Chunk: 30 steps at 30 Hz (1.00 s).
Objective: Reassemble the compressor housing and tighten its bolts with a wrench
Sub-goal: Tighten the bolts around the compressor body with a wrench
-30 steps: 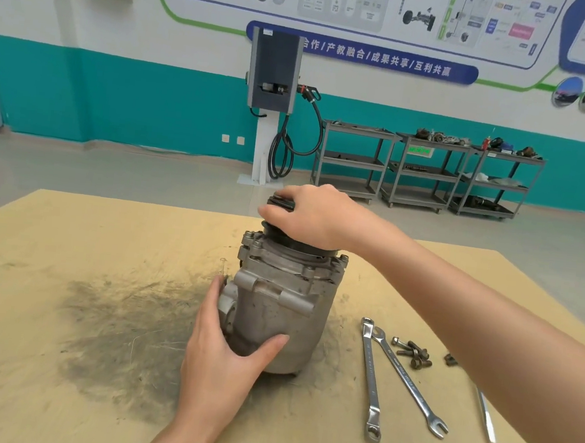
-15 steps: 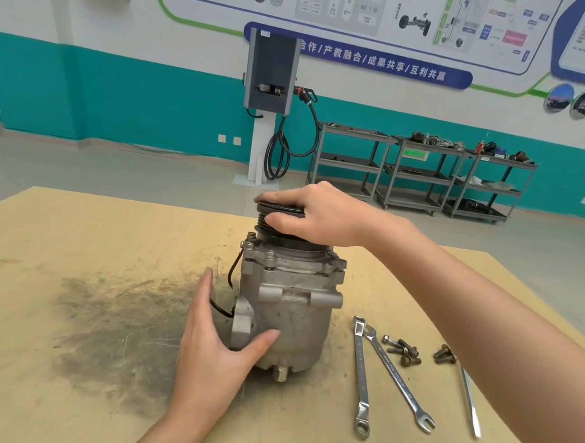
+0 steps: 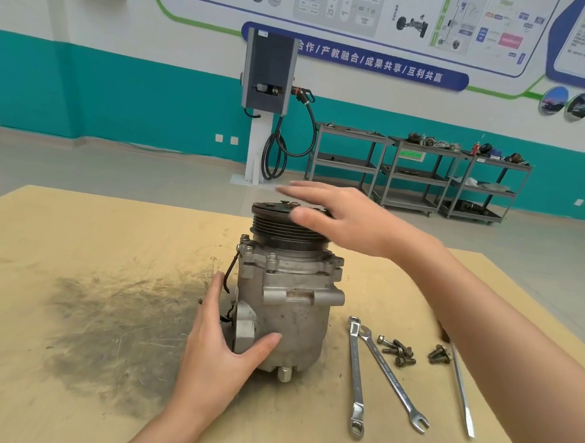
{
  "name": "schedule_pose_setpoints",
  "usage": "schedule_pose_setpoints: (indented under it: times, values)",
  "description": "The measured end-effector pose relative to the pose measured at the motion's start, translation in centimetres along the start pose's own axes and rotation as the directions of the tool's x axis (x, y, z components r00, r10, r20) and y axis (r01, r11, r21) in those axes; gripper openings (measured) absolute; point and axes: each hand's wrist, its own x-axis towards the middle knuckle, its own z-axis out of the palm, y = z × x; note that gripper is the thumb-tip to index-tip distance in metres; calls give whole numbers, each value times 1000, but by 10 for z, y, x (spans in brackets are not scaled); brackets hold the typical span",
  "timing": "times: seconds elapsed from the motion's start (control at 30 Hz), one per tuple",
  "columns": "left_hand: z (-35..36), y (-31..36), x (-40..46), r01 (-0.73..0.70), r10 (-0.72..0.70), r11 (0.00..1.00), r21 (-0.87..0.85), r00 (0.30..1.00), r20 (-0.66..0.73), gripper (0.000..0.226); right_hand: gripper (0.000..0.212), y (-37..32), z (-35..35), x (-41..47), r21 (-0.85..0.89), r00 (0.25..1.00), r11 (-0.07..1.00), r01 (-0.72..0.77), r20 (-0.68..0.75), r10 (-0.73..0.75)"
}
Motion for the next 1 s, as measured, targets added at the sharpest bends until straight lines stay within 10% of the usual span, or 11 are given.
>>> schedule_pose_setpoints:
  times: [0.17,0.43,1.0]
  values:
    - [0,-2,0,4,-4,1000,-7,1000,8,122,50,47,4,-67,205,943,957,-204,-221,248]
    - [0,-2,1,11,-12,1000,24,999,41,120,18,108,65,-146,33,843,846,-532,-77,533]
    - [0,2,-1,11,-12,1000,10,999,44,116,10,98,107,-131,-186,835,821,-540,-241,495]
